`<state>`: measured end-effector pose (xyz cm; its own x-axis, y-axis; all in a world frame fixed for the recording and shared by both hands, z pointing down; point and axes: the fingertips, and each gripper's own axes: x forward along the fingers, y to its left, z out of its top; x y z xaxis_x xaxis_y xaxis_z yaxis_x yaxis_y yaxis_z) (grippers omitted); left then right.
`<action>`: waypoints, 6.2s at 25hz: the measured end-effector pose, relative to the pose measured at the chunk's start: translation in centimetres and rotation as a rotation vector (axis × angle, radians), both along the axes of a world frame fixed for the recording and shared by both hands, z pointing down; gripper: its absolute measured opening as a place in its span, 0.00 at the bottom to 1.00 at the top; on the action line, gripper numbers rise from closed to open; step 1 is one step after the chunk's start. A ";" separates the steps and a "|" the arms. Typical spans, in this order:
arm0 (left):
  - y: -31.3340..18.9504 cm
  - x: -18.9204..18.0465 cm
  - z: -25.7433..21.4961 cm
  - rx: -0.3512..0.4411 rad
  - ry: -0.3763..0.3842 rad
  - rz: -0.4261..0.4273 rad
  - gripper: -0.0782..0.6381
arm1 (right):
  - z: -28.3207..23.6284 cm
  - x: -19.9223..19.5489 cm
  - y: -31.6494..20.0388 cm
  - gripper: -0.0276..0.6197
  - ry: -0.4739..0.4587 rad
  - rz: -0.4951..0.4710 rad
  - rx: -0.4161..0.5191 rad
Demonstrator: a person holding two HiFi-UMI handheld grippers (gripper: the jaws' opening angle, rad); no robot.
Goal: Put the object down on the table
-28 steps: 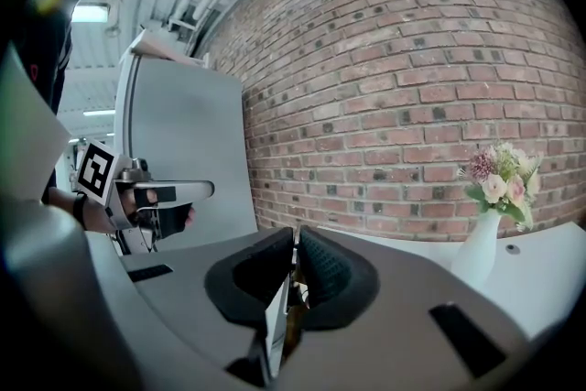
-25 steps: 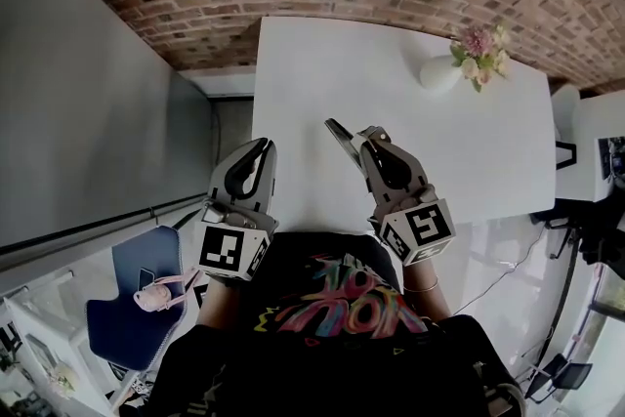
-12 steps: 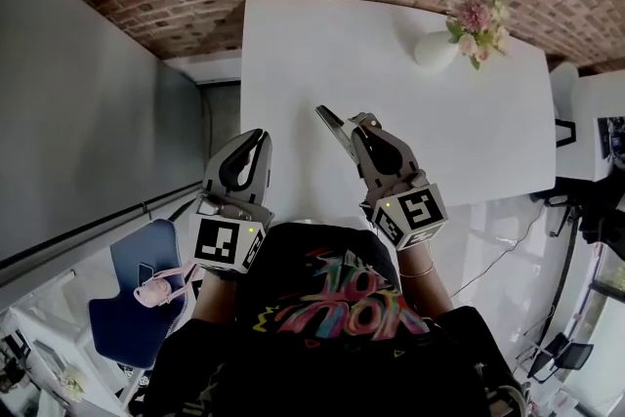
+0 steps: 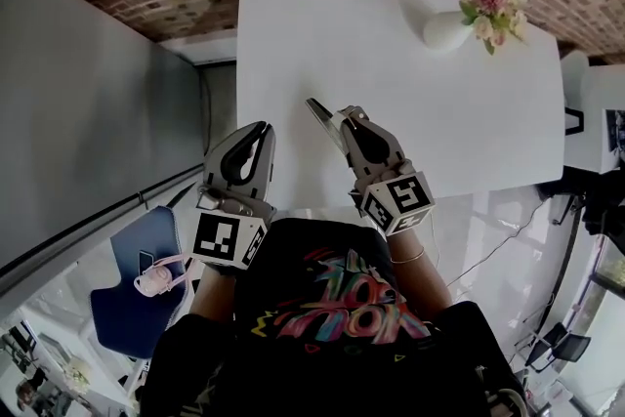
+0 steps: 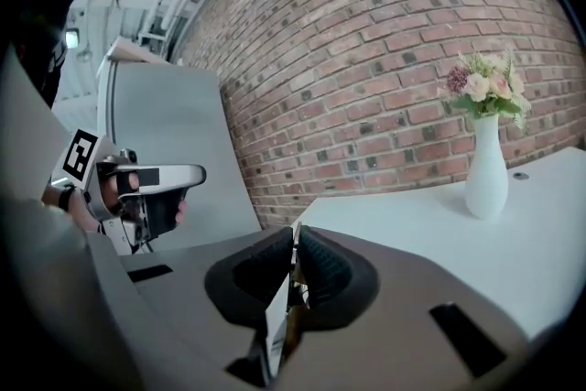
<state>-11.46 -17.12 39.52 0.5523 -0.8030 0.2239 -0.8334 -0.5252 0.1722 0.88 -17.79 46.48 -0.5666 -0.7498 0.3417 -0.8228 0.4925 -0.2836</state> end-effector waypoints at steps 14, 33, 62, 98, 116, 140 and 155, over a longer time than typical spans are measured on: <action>-0.3 -0.6 2.7 -0.036 -0.007 -0.026 0.16 | 7.5 -0.4 -0.3 0.11 -0.052 0.059 -0.145; -1.0 -0.1 4.8 -0.074 -0.001 -0.026 0.16 | 12.3 -1.2 0.5 0.11 -0.052 0.044 -0.277; -1.8 1.5 5.4 -0.084 0.001 -0.011 0.16 | 13.8 -1.4 0.5 0.18 -0.089 0.035 -0.341; -1.6 3.3 3.3 -0.034 -0.014 -0.002 0.16 | 8.2 2.4 -0.9 0.32 -0.144 0.079 -0.126; -0.3 0.9 -4.7 0.130 0.000 -0.076 0.16 | -7.1 3.0 -1.2 0.31 -0.063 0.007 0.181; 1.8 -0.6 -10.6 0.240 0.036 0.006 0.16 | -16.7 2.4 1.5 0.15 0.064 -0.096 0.399; 1.5 -1.3 -9.6 0.219 0.027 -0.011 0.16 | -15.1 3.0 1.4 0.07 0.044 -0.061 0.343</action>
<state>-12.78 -15.65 29.95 0.5470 -0.8366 0.0292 -0.8357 -0.5437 0.0773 3.88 -16.35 31.34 -0.6042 -0.7905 0.1005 -0.7967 0.6016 -0.0581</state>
